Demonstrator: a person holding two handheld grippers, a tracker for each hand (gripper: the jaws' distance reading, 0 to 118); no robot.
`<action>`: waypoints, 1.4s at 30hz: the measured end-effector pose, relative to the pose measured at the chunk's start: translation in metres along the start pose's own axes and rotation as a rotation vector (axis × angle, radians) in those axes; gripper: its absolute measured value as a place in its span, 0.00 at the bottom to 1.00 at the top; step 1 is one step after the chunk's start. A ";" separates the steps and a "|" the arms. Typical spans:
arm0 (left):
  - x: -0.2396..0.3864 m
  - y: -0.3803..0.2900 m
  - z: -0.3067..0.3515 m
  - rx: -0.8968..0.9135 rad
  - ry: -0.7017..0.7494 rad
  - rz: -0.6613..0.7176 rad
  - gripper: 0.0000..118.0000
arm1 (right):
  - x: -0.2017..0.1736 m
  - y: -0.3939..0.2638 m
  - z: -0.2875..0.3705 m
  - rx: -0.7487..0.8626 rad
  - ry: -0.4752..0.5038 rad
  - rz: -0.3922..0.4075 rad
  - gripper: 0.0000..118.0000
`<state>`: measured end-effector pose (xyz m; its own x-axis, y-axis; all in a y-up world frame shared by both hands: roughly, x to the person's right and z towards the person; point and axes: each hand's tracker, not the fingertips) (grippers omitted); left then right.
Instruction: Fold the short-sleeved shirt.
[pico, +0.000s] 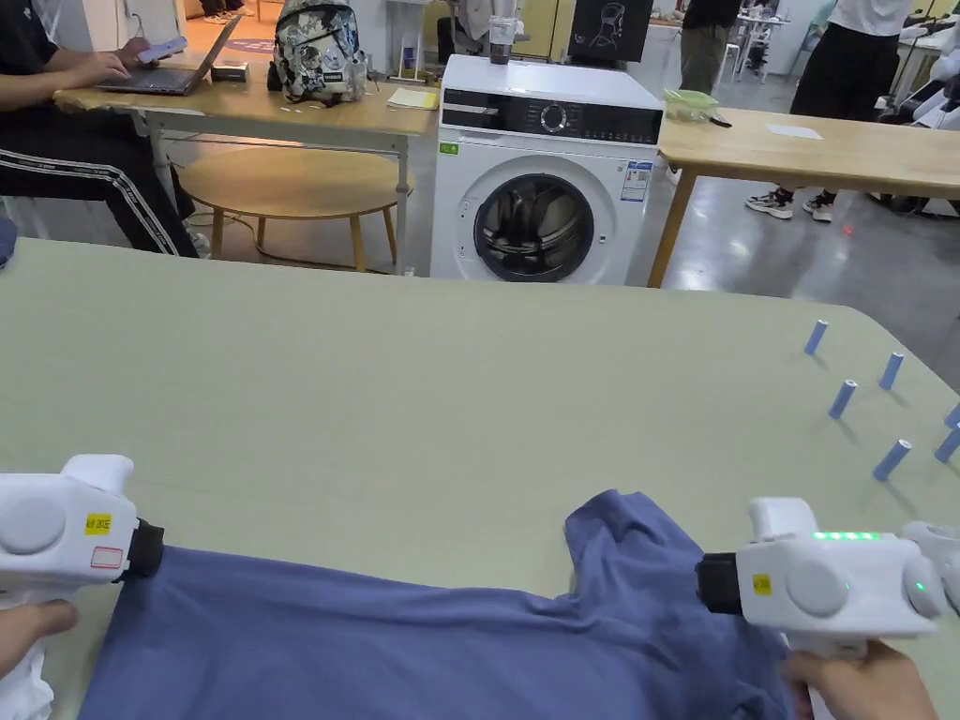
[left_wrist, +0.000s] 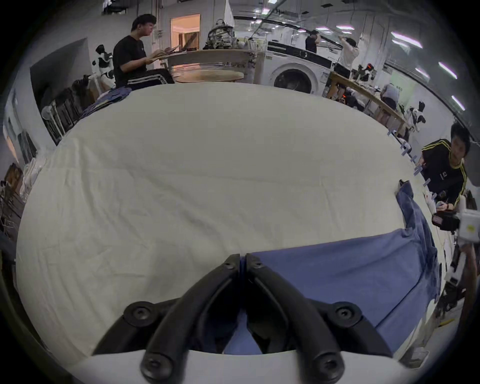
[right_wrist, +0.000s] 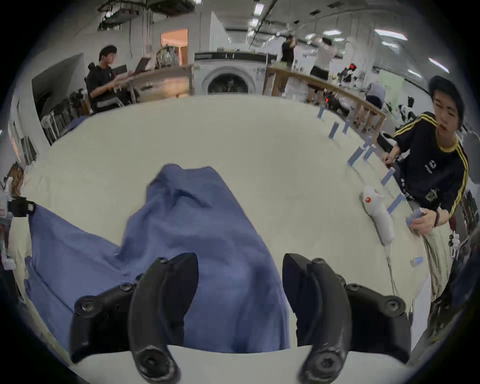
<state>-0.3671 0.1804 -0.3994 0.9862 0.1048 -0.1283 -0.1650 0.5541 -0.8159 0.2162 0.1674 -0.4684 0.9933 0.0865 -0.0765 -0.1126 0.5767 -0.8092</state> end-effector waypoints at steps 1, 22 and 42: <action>0.001 -0.001 0.001 0.006 0.000 0.002 0.00 | 0.001 0.007 -0.010 -0.020 0.003 0.010 0.59; 0.003 -0.008 0.017 0.020 0.001 0.014 0.00 | 0.021 0.023 -0.049 -0.096 0.079 -0.053 0.00; -0.021 -0.067 0.121 0.183 -0.049 0.031 0.00 | 0.029 -0.051 0.148 0.164 0.068 -0.059 0.00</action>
<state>-0.3780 0.2410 -0.2736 0.9795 0.1615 -0.1203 -0.1992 0.6903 -0.6955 0.2467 0.2606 -0.3436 0.9972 -0.0031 -0.0751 -0.0511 0.7042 -0.7082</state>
